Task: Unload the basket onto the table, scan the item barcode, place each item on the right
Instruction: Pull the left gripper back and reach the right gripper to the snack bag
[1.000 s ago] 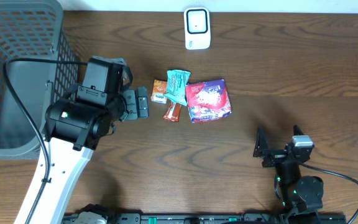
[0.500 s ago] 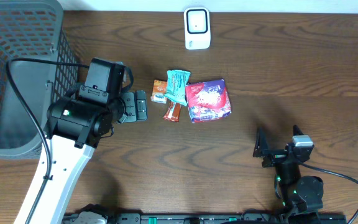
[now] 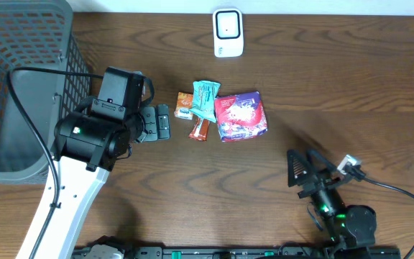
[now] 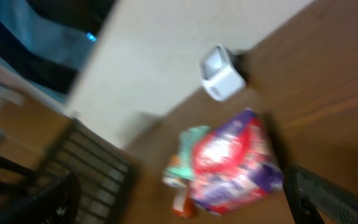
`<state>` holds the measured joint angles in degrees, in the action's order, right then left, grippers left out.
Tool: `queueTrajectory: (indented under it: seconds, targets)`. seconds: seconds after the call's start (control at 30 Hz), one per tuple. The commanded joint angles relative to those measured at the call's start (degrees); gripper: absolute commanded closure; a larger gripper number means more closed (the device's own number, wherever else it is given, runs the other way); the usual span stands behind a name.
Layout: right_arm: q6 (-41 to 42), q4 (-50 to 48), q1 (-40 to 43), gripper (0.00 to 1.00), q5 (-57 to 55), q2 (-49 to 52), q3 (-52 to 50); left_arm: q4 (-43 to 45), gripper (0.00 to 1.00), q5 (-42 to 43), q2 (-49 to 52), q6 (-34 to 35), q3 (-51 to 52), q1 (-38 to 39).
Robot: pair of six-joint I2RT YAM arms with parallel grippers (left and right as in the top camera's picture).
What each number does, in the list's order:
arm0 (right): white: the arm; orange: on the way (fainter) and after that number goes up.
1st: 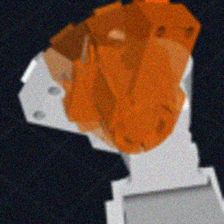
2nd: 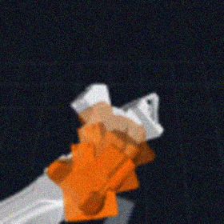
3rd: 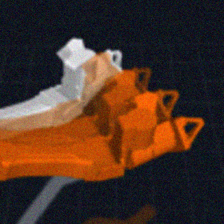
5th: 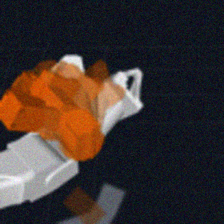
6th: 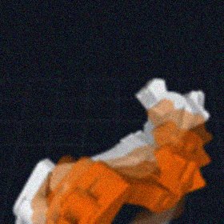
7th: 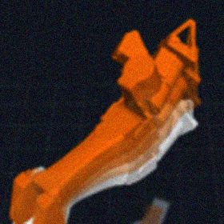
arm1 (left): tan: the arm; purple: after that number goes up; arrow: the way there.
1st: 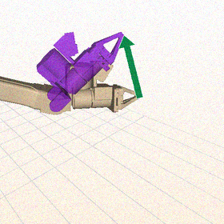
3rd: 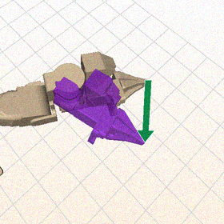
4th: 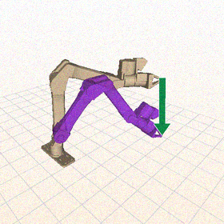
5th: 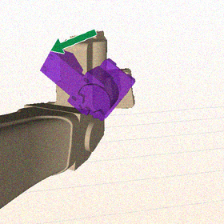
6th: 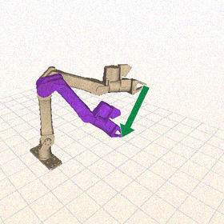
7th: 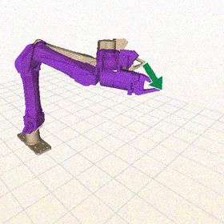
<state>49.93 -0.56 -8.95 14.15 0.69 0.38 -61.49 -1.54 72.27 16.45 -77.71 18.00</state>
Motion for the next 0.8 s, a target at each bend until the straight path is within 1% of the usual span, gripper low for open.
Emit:
queueTrajectory:
  seconds: [0.0,0.07,0.13,0.2,0.23,0.33,0.47,0.57,0.67,0.77]
  targets:
    - [6.4,-6.2,0.4,0.01,1.4,-0.3,-0.1,-0.2,0.02,-0.7,0.3,-0.3,0.0,-0.3]
    - [5.5,-10.1,0.4,0.01,-0.8,-0.3,0.0,-0.2,0.02,-0.7,0.3,-0.3,0.0,-0.3]
    - [3.6,-10.6,0.4,0.01,-3.2,0.4,1.2,-0.2,0.02,-0.7,0.3,-0.3,0.0,-0.3]
    - [-0.3,-8.5,0.4,0.01,-3.4,2.1,3.4,-0.2,0.02,-0.7,0.3,-0.3,0.0,-0.3]
    - [-2.7,-4.5,0.4,0.01,-3.6,4.9,6.2,-0.2,0.02,-0.7,0.3,-0.3,0.0,-0.3]
    - [-8.1,1.6,0.4,0.01,-3.7,13.2,12.4,-0.2,0.02,-0.7,0.3,-0.3,0.0,-0.3]
    - [-15.8,7.6,0.4,0.01,-1.1,29.3,23.5,-0.2,0.02,-0.7,0.3,-0.3,0.0,-0.3]
    - [-21.8,14.8,0.4,0.01,3.6,43.6,35.2,-0.2,0.02,-0.7,0.3,-0.3,0.0,-0.3]
    - [-27.6,24.6,0.4,0.01,10.1,57.8,48.5,-0.2,0.02,-0.7,0.3,-0.3,0.0,-0.3]
    - [-33.1,30.0,0.4,0.01,18.0,68.7,58.4,-0.2,0.02,-0.7,0.3,-0.3,0.0,-0.3]
